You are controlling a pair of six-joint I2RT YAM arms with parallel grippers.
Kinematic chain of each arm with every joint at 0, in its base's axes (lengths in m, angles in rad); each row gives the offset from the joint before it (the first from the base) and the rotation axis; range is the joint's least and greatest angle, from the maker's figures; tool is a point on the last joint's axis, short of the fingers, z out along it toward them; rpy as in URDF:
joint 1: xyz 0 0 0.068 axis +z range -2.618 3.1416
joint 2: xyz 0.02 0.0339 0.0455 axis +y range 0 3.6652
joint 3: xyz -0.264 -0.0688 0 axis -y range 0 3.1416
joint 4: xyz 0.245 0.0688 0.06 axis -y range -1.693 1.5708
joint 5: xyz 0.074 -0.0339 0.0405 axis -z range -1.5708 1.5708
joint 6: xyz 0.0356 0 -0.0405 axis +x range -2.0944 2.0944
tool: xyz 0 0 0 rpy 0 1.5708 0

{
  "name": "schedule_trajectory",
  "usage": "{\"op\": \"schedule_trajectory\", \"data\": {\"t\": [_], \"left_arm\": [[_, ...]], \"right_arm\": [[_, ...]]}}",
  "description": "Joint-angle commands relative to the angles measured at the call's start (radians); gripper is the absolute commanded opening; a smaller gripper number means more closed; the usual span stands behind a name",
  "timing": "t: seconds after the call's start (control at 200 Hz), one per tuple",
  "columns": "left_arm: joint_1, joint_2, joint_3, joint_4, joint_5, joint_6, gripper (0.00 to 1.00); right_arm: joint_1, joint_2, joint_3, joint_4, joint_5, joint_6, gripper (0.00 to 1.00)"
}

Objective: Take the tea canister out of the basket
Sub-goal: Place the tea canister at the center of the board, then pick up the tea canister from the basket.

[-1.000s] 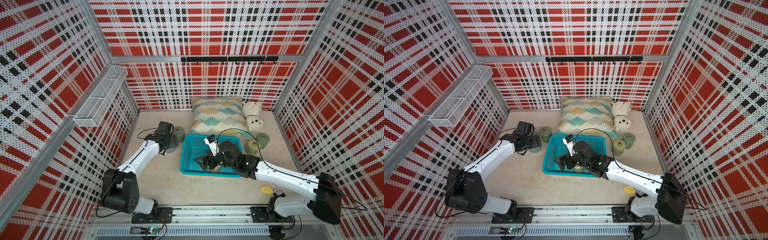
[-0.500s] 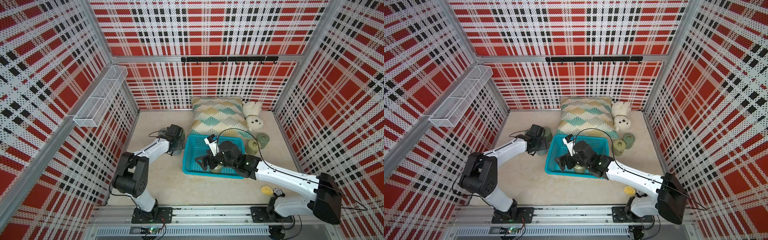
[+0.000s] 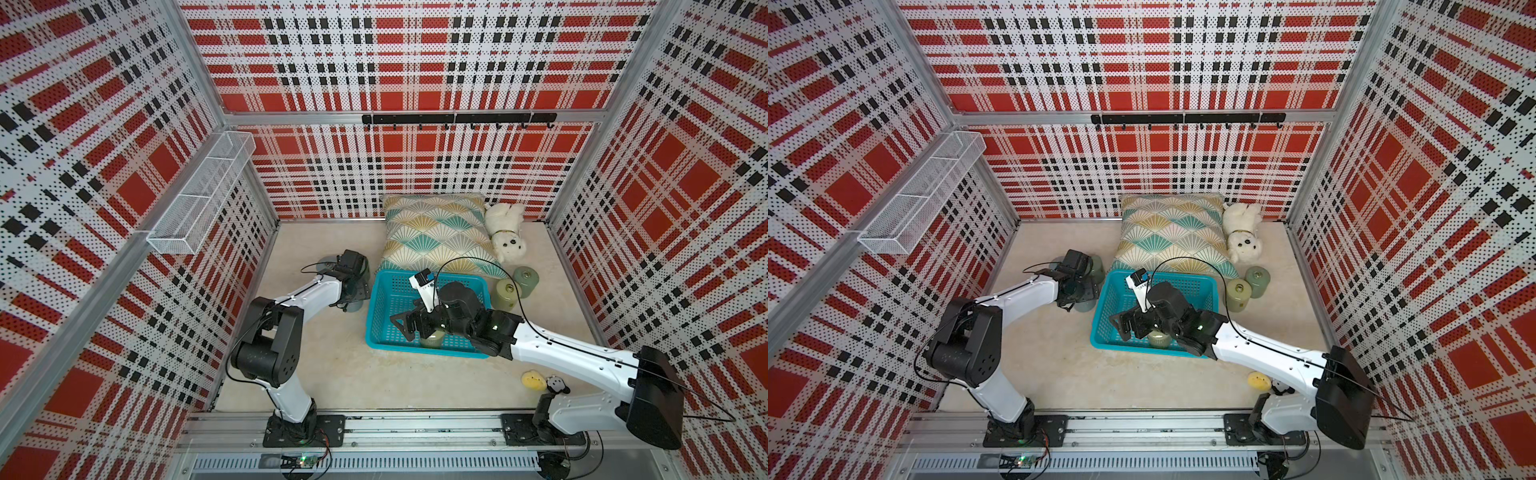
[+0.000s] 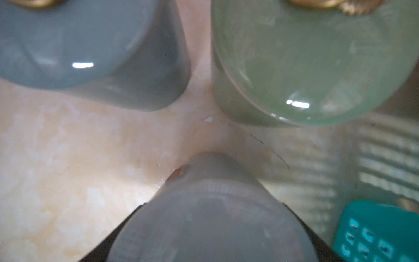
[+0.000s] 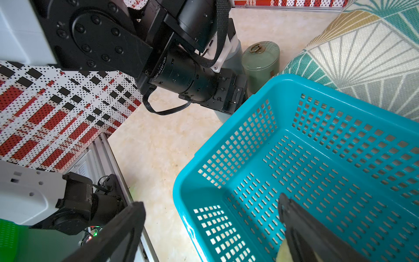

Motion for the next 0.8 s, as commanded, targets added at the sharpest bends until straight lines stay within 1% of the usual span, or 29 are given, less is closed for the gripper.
{"op": "schedule_trajectory", "data": {"t": [0.0, 0.155, 0.175, 0.376, 0.506, 0.666, 0.797], "left_arm": [[-0.005, -0.036, 0.03, 0.037, 0.003, -0.008, 0.88], [-0.005, -0.082, 0.026, 0.024, 0.013, -0.007, 0.96], [-0.005, -0.09, 0.025, 0.021, 0.015, -0.007, 1.0], [-0.014, -0.182, 0.009, -0.002, 0.028, -0.006, 0.99], [-0.041, -0.268, -0.004, -0.018, 0.027, 0.002, 0.99], [-0.124, -0.381, -0.024, -0.023, 0.03, 0.016, 0.99], [-0.245, -0.468, -0.058, -0.014, 0.016, 0.013, 0.99]], "right_arm": [[0.007, -0.027, -0.002, -0.004, 0.019, -0.008, 1.0], [0.006, -0.027, 0.007, -0.025, 0.04, 0.001, 1.0], [0.006, -0.027, 0.009, -0.03, 0.044, 0.005, 1.0], [0.006, -0.036, 0.03, -0.1, 0.093, 0.024, 1.0], [0.006, -0.047, 0.05, -0.17, 0.137, 0.038, 1.0], [0.006, -0.058, 0.062, -0.239, 0.187, 0.055, 1.0], [0.006, -0.05, 0.079, -0.302, 0.22, 0.072, 1.0]]}}
